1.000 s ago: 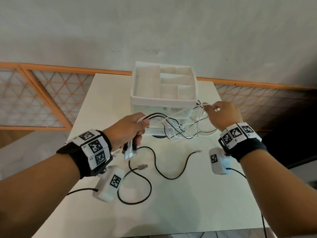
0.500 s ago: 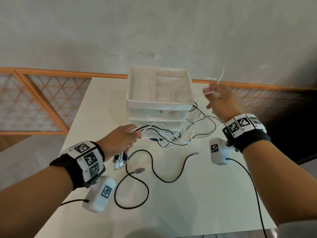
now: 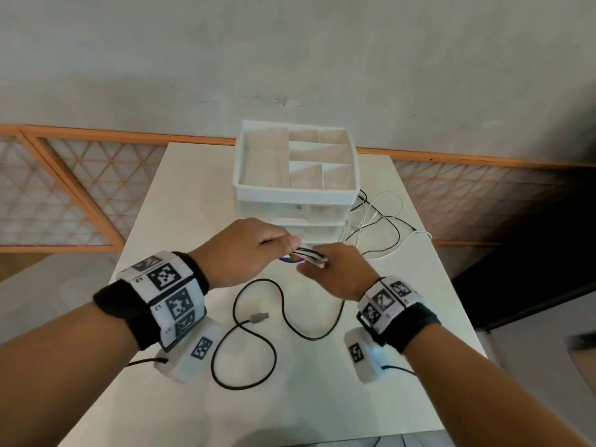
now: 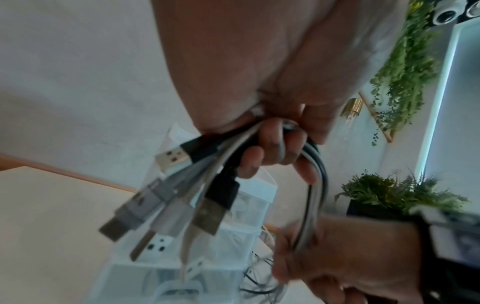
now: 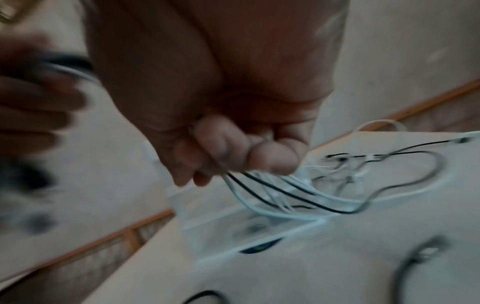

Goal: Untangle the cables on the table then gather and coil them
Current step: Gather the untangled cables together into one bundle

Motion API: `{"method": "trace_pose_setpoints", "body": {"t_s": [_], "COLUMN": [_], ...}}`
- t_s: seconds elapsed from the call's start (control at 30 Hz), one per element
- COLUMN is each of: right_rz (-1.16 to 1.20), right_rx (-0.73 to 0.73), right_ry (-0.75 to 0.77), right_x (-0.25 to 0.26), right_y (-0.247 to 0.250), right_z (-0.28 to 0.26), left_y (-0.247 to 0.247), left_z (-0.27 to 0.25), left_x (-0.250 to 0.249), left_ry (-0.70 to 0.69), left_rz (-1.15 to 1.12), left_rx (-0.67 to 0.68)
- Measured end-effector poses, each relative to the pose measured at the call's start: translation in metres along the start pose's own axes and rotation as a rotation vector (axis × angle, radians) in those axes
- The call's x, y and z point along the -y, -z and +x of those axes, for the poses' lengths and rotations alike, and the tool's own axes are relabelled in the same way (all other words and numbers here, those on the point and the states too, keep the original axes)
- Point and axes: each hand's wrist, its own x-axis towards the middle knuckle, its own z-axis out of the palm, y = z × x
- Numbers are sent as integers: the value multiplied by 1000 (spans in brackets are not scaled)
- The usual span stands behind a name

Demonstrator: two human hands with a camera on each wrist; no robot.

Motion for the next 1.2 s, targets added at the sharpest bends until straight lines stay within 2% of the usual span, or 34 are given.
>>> {"method": "trace_pose_setpoints", "body": {"t_s": [0.07,0.1,0.2,0.23,0.33,0.4,0.47,0.57,0.67,0.77,0.87,1.0,1.13,1.2], "right_rz": [-39,-53,-40,-3,33,28,-23,-76,-156,-332,-353,-257,76,222], "right_rx": [46,-32,-486,-509,-320,-339,-267,52,172,254,202,74,-91,-120], "right_ry": [-165,-208,-167,-149,-160,-144,-52,52,41,-22,-95,-82,-39,-22], "right_x": [-24,-35,-49,-44,-29,-22,-15,-1,16,26,25,18,13,14], "right_y": [13,20,23,17,-17,-46,-79,-123,-151,-165,-166,-147,-114,-101], "right_z": [2,2,2,2,-2,-12,-20,-21,-12,-2,0,-7,-10,-13], "left_y": [10,13,7,1,-17,-23,-26,-27,-29,-32,-35,-37,-40,-42], "left_z": [-10,-14,-17,-17,-16,-18,-21,-25,-27,-30,-32,-36,-32,-26], "left_x": [2,6,29,40,77,88,90,89,88,90,96,104,100,94], "left_ry": [49,98,226,235,316,389,428,414,421,459,498,528,466,416], "left_rz": [-50,-31,204,288,360,281,190,165,100,47,60,96,76,34], "left_rx": [47,79,188,180,-24,-95,-76,-34,-24,-23,-12,17,75,75]}}
